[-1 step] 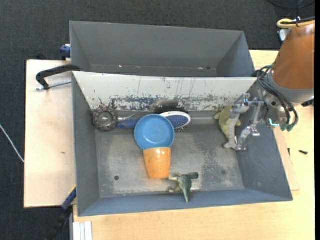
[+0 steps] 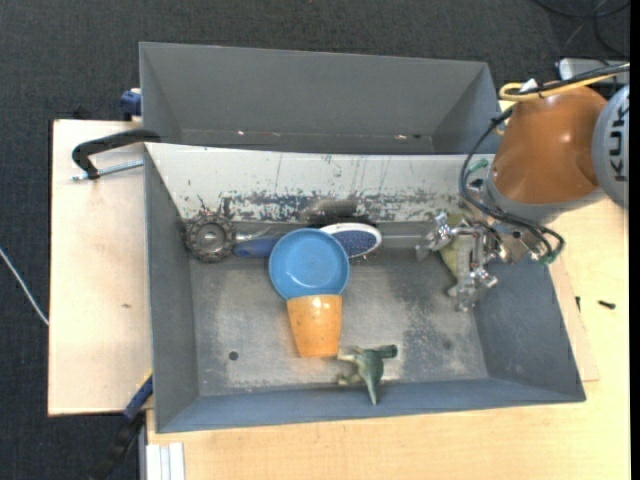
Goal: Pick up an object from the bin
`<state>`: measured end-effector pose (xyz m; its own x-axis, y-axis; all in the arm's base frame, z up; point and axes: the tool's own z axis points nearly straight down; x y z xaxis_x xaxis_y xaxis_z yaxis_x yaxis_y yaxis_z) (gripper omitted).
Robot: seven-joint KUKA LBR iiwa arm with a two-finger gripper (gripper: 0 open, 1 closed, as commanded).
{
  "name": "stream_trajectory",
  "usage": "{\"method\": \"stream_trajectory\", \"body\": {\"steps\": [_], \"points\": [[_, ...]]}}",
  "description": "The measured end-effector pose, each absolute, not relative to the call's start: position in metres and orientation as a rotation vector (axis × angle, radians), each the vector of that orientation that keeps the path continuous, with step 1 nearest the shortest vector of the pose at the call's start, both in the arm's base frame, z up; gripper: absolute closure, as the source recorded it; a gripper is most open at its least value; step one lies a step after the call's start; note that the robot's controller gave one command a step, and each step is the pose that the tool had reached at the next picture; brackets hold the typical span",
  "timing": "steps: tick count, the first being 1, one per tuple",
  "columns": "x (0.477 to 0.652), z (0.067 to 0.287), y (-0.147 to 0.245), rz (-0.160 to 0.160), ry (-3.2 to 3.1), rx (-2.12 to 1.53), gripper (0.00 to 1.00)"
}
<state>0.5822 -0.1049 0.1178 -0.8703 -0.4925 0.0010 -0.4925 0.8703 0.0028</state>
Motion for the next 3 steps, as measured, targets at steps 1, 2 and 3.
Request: {"method": "stream_trajectory", "body": {"steps": [1, 2, 3], "points": [[0.597, 0.127, -0.058, 0.000, -2.940, 1.129, 0.00], [0.581, 0.121, 0.046, -0.007, -2.863, 1.299, 0.00], [0.594, 0.118, 0.137, -0.001, -2.696, 1.628, 0.00]]}}
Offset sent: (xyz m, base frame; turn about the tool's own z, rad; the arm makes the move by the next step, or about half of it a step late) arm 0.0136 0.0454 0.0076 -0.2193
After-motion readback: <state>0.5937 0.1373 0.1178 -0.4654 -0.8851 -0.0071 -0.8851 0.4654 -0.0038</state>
